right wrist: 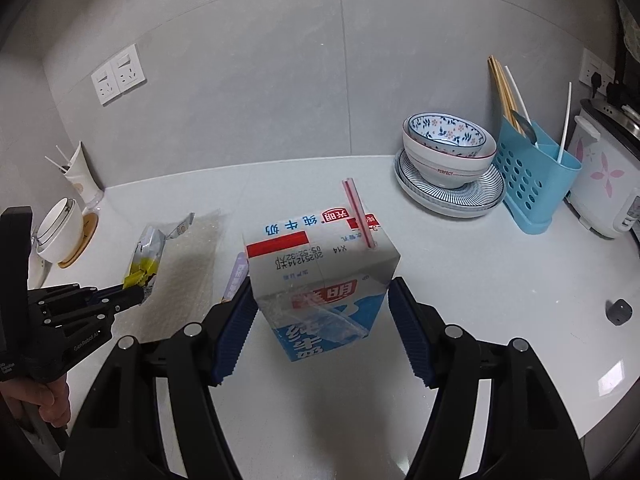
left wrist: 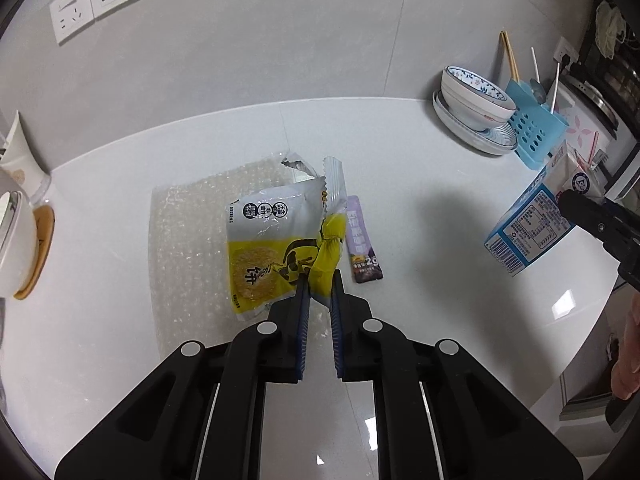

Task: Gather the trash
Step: 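Lift the yellow snack bag and milk carton off the counter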

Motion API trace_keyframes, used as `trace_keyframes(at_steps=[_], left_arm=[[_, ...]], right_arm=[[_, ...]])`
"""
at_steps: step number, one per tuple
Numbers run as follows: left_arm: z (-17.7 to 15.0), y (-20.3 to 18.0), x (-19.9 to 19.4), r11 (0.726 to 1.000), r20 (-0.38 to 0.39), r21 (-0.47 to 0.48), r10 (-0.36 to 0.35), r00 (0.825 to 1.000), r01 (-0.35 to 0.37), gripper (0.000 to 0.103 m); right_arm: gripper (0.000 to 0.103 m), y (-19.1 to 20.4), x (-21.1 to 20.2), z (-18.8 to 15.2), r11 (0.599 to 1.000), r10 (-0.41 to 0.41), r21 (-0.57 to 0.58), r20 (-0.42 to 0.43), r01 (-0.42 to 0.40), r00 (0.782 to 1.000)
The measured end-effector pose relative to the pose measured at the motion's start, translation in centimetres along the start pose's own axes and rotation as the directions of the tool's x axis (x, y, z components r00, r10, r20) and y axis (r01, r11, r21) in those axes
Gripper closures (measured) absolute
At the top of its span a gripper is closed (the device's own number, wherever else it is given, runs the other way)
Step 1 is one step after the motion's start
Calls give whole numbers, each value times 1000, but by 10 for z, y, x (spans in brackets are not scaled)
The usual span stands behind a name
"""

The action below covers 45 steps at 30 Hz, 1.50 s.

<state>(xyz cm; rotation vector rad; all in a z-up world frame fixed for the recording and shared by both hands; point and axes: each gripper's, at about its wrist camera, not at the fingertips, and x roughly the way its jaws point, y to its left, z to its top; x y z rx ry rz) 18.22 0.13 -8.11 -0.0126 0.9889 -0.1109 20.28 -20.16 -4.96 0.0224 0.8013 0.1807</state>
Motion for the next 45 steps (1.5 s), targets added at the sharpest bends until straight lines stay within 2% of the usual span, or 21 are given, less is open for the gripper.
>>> trace_keyframes(at_steps=[20,45], left_arm=[[-33,-23,-55,999,32,-44,2,999,0,94],[-98,-52,-116,996,61,-88,-6,998,12,94]], right_arm=[[39,11,-55,-36,997,75,-30,9,-75,997],[39,17,-117,-92,989,129,-74,12,-128,992]])
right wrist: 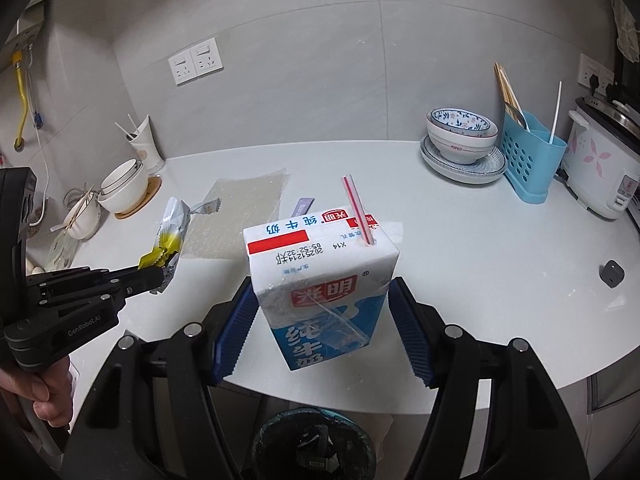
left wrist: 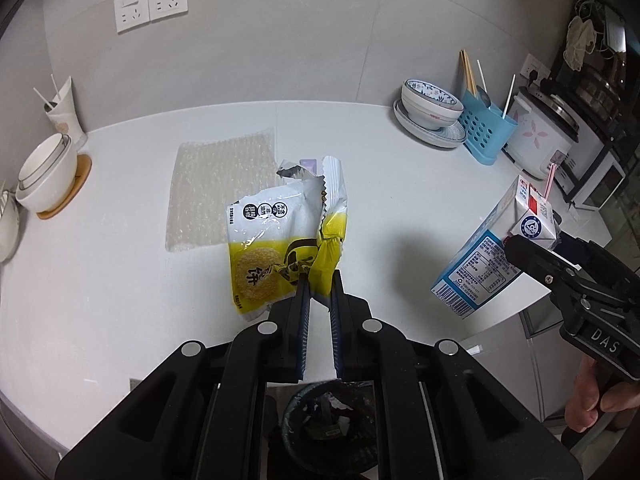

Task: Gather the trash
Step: 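Lift the yellow snack bag and milk carton off the counter, then carry the snack bag and milk carton down over the trash bin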

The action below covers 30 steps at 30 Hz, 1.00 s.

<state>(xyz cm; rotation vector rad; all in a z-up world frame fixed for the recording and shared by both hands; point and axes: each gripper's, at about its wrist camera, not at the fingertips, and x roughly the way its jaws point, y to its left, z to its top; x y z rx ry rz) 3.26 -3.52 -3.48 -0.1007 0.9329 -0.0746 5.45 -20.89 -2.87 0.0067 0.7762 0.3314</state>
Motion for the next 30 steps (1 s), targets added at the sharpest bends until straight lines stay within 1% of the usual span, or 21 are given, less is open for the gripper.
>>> trace_keyframes(at_steps=[8,17,30], left_arm=[[-25,-7,-18,1000,10,-11,-6,1000,7,94],[-55,-6,-35,998,0,-54,-33,999,33,94],[-118,-9,-31,996,-70,-78,-49,996,43,94]], right_arm=[[39,4,-17,-24,1000,12,-7,-14,-12,1000],[39,10,-32,-55,999,32,-21,-38,-33,999],[39,7,-28,-120,999,30,-10,-134,-31,991]])
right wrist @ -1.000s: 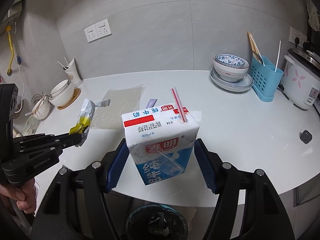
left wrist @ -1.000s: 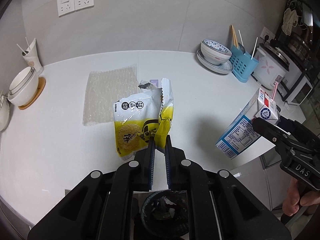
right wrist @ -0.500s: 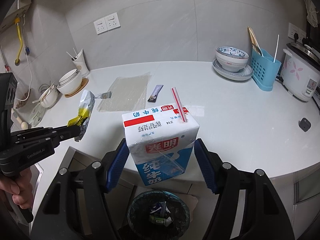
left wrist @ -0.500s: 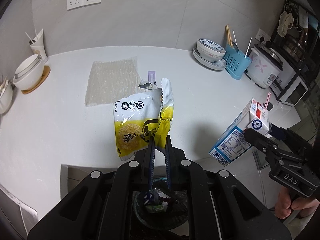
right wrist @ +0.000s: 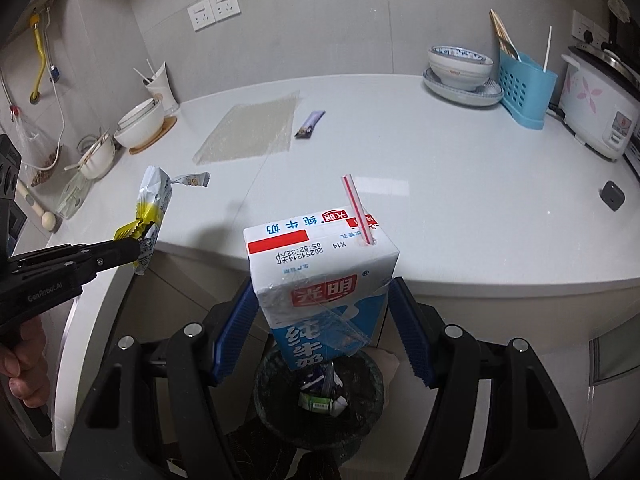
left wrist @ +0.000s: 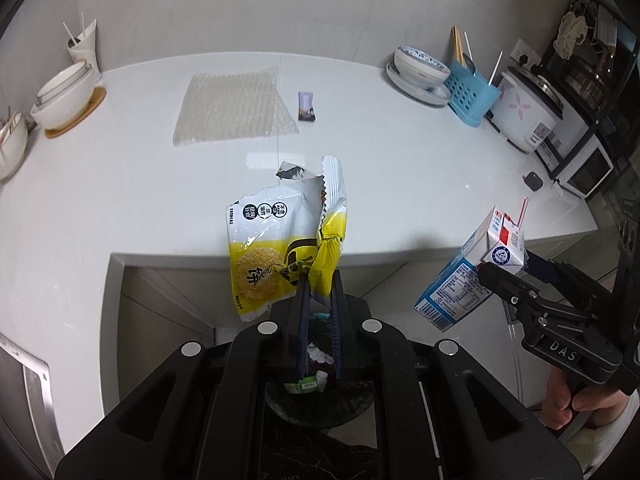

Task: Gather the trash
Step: 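Carry the snack bag and milk carton down over the trash bin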

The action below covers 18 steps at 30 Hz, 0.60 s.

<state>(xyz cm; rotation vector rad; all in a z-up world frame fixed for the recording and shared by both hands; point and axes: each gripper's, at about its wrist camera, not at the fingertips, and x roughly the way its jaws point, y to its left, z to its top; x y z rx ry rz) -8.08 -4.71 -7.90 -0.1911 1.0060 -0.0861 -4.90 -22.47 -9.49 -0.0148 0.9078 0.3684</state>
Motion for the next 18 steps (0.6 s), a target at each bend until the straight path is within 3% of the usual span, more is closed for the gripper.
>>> trace_keyframes(at_steps=[18], left_arm=[[-80,1,57,999,-157,17,-31,987,34,94]], right_arm=[[39,2,47,-68,1000,-2,-31,-130,-2,991]])
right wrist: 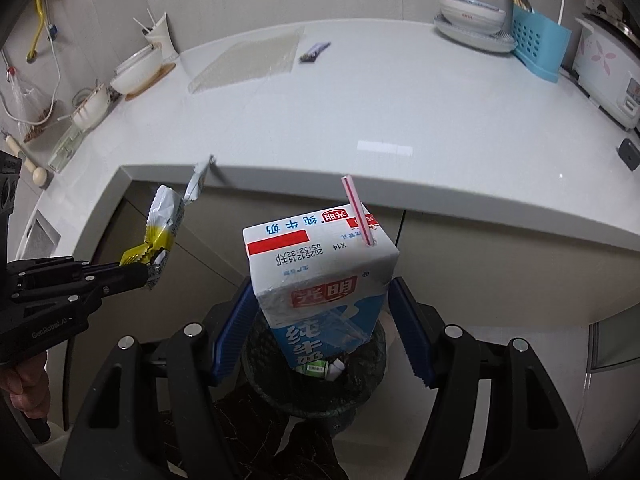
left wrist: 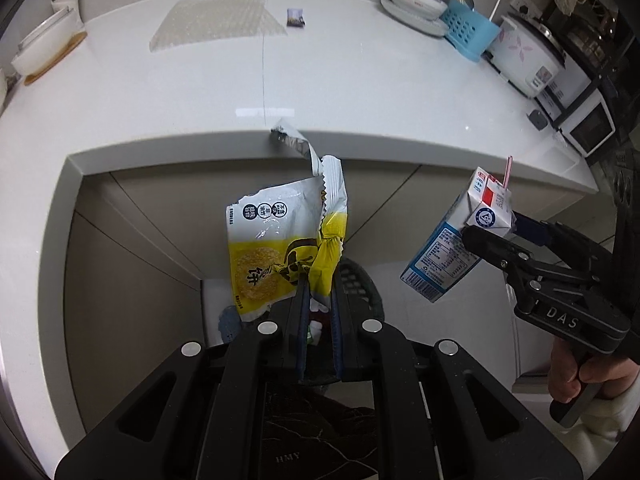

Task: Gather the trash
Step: 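Carry the snack bag and milk carton down over the trash bin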

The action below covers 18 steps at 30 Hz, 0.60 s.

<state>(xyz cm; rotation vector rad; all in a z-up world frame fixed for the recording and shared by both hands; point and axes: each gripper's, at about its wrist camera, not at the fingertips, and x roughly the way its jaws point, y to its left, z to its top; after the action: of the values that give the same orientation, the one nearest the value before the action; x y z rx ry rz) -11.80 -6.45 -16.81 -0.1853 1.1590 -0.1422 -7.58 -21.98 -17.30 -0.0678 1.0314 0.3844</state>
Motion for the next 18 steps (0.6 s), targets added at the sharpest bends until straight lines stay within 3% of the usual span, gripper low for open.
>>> trace_keyframes(at_steps=[18], left_arm=[[-34,24,67,998,-136,-51,27,990,-34,94]], right_arm=[[39,3,73,-33,999,15,-43,-113,-20,993]])
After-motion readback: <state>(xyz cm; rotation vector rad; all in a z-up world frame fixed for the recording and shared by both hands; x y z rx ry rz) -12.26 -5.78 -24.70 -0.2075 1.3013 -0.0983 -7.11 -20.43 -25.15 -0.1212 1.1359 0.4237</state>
